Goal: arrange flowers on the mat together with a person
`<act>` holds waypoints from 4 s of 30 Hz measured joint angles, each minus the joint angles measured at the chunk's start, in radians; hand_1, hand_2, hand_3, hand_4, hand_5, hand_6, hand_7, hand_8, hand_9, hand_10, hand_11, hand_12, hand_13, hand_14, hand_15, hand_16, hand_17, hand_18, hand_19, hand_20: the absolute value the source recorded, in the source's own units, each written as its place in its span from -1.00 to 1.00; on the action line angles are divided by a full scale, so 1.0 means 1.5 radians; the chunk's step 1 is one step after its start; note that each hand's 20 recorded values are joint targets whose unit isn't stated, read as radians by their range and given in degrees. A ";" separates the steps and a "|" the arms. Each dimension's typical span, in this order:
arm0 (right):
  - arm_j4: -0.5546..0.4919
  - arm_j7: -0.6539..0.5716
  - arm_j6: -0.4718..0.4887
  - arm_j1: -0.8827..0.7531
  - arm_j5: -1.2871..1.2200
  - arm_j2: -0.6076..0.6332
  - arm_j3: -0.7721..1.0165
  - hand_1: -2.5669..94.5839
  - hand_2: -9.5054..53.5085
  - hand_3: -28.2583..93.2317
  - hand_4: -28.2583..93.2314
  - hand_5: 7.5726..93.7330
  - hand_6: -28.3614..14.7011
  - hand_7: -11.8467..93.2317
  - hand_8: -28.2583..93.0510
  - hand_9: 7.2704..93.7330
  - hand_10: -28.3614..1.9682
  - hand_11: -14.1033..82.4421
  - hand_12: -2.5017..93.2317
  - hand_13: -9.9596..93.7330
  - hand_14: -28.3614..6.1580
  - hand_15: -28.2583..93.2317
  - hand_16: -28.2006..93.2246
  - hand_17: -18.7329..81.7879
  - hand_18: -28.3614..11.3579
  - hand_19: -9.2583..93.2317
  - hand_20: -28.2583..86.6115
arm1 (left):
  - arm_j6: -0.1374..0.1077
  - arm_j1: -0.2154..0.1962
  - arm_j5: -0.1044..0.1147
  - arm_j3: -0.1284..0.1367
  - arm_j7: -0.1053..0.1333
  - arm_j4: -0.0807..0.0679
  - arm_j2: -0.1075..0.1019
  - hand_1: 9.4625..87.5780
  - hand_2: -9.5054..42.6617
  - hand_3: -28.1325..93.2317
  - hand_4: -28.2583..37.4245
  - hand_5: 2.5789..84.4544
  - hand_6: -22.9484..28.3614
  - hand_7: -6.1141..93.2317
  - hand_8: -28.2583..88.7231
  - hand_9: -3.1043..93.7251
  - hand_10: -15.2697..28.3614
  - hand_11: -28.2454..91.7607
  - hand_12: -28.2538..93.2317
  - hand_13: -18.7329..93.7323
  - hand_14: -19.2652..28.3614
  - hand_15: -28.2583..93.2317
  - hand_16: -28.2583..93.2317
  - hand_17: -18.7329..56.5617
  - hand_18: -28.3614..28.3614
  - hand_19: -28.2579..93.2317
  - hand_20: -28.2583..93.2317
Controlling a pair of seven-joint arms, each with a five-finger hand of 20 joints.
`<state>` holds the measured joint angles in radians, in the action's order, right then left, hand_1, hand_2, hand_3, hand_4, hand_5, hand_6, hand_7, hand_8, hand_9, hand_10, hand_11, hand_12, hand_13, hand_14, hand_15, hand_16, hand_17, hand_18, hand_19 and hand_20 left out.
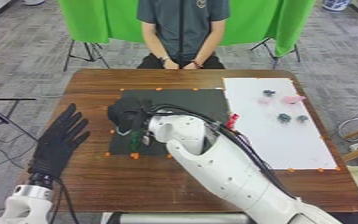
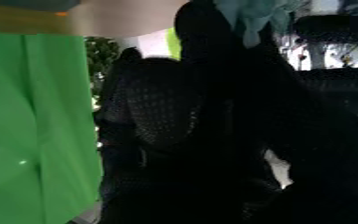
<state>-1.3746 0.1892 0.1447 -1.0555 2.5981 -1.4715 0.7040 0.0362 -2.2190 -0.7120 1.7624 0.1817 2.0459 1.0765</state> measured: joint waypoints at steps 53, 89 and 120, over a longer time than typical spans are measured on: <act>-0.107 -0.104 0.109 -0.035 0.033 0.014 0.007 -0.29 -0.73 0.69 -0.91 -0.15 0.32 -0.34 -0.73 0.05 0.21 -0.19 -0.46 0.30 0.16 0.56 -0.24 -0.20 -0.53 0.55 0.20 | 0.020 0.015 0.000 -0.006 -0.021 -0.010 0.006 -0.64 -0.65 0.59 -0.99 -0.32 -0.01 -0.55 -0.66 -0.41 0.25 -0.33 -0.23 -0.30 0.43 -0.26 -0.50 -0.85 0.81 0.17 -0.48; -0.563 -0.165 -0.024 -0.674 -1.072 0.297 0.805 -0.62 -0.68 0.80 -0.93 -0.22 -0.18 -0.62 -0.66 -0.22 -0.24 -0.43 -0.46 -0.09 -0.22 -0.01 -0.18 -0.41 -0.74 0.20 0.04 | 0.036 0.011 -0.042 -0.001 -0.019 0.004 0.140 -0.61 -0.68 0.61 -0.99 -0.37 -0.04 -0.60 -0.66 -0.44 0.20 -0.35 -0.28 -0.30 0.34 -0.36 -0.45 -0.82 0.76 0.12 -0.42; -0.553 -0.166 -0.010 -0.708 -1.013 0.241 0.777 -0.59 -0.70 0.85 -0.93 -0.18 -0.02 -0.50 -0.69 -0.15 -0.19 -0.38 -0.47 -0.01 -0.23 0.10 -0.23 -0.40 -0.74 0.22 0.04 | 0.047 0.021 -0.041 -0.015 -0.035 -0.007 0.135 -0.61 -0.70 0.61 -0.98 -0.36 -0.04 -0.59 -0.66 -0.44 0.20 -0.35 -0.28 -0.30 0.35 -0.36 -0.45 -0.82 0.77 0.12 -0.42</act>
<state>-2.2041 -0.0595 0.1297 -2.1176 1.0780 -1.1096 1.8699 0.1059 -2.1877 -0.7729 1.7404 0.1288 2.0350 1.2793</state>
